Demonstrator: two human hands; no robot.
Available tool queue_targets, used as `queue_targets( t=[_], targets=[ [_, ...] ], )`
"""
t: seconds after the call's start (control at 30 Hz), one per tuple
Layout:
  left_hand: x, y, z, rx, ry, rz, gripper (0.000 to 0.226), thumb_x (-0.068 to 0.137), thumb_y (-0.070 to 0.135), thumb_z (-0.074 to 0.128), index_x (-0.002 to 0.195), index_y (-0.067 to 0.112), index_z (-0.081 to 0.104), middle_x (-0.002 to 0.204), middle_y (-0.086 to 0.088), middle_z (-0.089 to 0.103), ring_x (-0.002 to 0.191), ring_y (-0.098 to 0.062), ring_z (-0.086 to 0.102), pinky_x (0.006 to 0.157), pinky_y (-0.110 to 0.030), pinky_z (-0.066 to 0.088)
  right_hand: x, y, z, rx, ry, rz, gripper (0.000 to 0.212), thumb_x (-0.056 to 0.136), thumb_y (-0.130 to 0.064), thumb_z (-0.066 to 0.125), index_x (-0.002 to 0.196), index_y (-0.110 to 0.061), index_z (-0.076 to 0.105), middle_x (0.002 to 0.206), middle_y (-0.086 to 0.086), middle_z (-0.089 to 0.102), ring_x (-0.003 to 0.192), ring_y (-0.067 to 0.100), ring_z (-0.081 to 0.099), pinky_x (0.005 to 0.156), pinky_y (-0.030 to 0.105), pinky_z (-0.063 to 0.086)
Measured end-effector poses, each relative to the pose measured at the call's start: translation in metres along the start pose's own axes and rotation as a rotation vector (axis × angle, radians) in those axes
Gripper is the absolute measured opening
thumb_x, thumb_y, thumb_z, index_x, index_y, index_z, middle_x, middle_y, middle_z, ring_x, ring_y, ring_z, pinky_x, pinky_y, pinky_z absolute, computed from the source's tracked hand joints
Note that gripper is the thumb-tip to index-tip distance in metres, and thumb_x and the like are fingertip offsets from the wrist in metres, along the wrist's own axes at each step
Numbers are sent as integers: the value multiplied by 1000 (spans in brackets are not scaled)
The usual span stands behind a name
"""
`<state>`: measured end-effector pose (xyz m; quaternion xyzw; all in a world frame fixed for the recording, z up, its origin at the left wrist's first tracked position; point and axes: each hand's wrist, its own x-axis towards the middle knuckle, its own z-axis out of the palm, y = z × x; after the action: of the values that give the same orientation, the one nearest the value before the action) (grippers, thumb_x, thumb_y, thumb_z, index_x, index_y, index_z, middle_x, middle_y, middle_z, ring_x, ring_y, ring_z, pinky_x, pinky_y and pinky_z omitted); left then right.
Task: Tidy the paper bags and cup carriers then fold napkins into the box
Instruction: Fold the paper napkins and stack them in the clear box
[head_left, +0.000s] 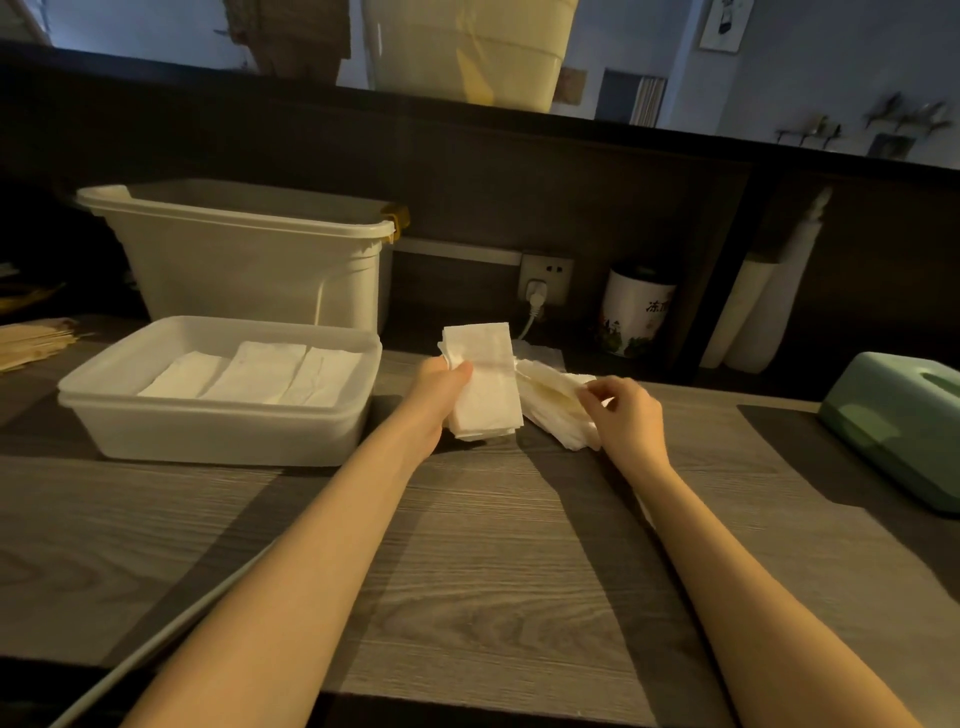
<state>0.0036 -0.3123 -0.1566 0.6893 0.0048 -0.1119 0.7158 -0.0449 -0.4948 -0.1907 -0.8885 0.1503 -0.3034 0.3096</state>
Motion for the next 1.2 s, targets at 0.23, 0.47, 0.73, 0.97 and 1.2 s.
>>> queue_targets(
  t=[0.23,0.47,0.73,0.97,1.2],
  targets=[
    [1,0,1,-12,32,30,36,99,18,43,133,9,41,128,-11,52,116,-28,53,91,-39,46,3,-23,-17,453,38,18,18,98,-23,47,104,-9,57,99,1,60,96,15,59,82,27,52],
    [-4,-1,3,-82,-44,19,35,97,19,45,131,11,41,123,-11,55,105,-26,55,92,-44,47,-4,-42,-33,773,-28,121,16,100,-22,42,102,-13,55,95,0,61,84,14,64,66,27,56],
    [-19,-2,14,-68,-372,-30,32,100,28,36,128,17,47,107,-4,60,91,-18,59,73,-32,49,-13,-48,-24,614,-223,50,16,99,-23,42,94,-18,56,91,-3,61,81,10,61,62,21,53],
    [-22,-1,18,-58,-545,-14,38,98,47,26,122,29,49,107,2,62,98,-16,61,77,-32,51,-10,-41,-19,527,-160,69,17,99,-23,45,105,-11,54,86,-3,59,70,10,59,49,17,50],
    [-21,0,14,80,-399,42,33,97,19,45,130,13,44,106,1,59,101,-17,57,82,-33,50,-8,-38,-17,445,-126,11,14,97,-22,49,106,-13,55,88,-5,62,68,10,62,53,21,52]
  ],
)
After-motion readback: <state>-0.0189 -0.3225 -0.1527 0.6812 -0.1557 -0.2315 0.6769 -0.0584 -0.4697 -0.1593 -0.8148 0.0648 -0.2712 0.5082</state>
